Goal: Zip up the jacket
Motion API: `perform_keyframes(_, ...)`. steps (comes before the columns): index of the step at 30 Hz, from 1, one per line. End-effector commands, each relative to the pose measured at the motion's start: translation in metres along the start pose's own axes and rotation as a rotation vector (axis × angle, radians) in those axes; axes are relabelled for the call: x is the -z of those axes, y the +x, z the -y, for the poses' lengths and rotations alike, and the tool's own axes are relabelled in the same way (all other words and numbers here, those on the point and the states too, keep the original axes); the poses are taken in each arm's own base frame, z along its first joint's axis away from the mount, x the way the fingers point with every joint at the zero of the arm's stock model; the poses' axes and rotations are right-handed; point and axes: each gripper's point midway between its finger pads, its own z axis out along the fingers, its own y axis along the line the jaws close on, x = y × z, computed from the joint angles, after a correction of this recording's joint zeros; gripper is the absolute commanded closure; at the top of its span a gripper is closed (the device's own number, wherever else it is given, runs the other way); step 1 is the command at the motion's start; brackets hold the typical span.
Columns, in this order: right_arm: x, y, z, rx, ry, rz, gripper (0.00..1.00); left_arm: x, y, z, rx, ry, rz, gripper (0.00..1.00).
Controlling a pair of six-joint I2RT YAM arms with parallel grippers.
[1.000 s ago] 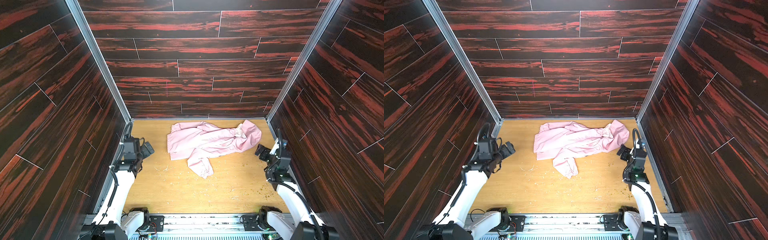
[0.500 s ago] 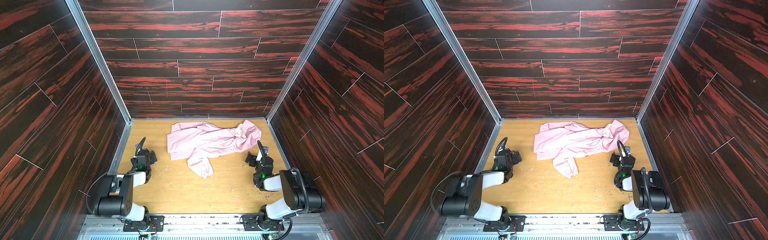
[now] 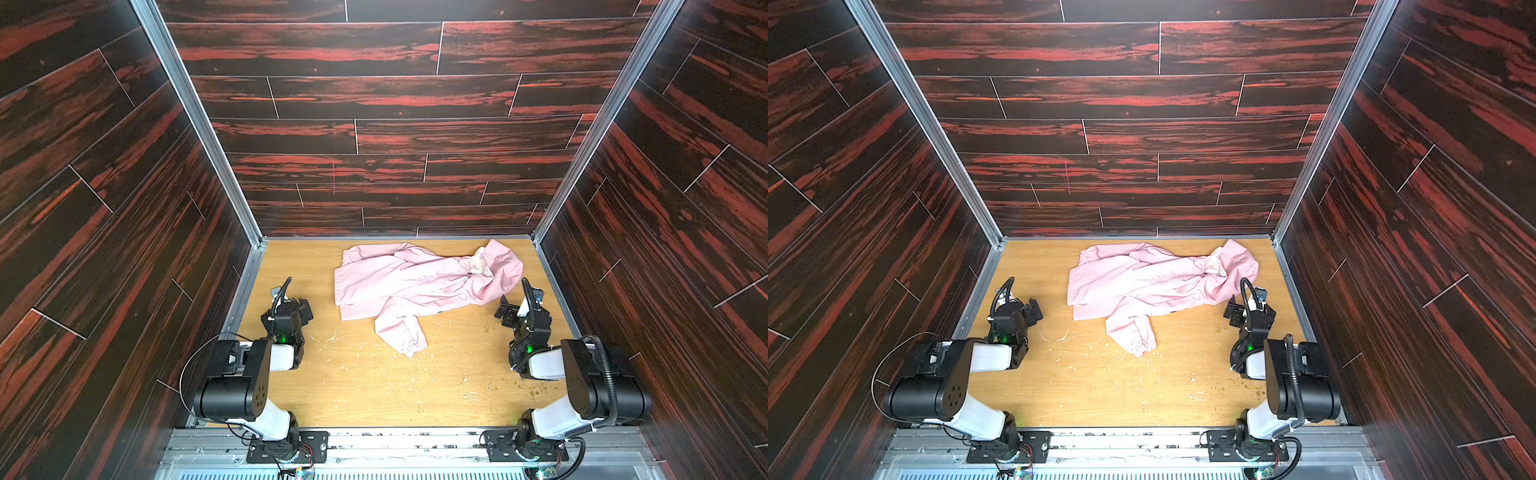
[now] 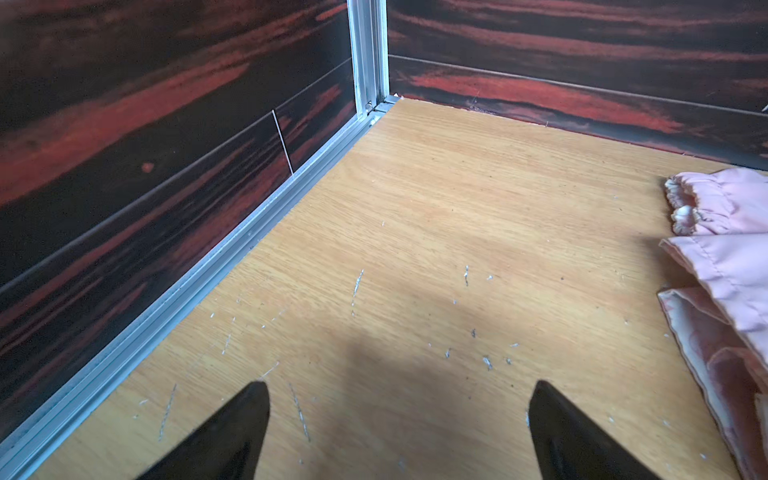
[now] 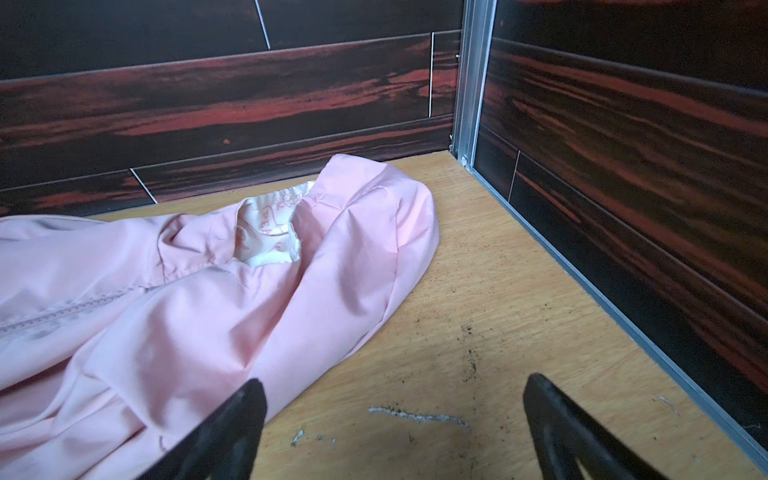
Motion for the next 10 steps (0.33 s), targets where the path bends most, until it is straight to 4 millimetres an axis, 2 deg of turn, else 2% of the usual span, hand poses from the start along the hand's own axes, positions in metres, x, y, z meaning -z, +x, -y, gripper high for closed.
perform_keyframes(1, -0.0033, -0.0084, -0.0013, 0.002, 0.001, 0.032, 0.01, 0.0017, -0.0147, 0.0019, -0.003, 0.0, 0.031, 0.01)
perform_keyframes(10, -0.002, -0.0096, -0.0011, -0.003, -0.003, 0.039, 0.01, 0.0022, -0.0157, 0.002, -0.002, 0.001, 0.035, 0.01)
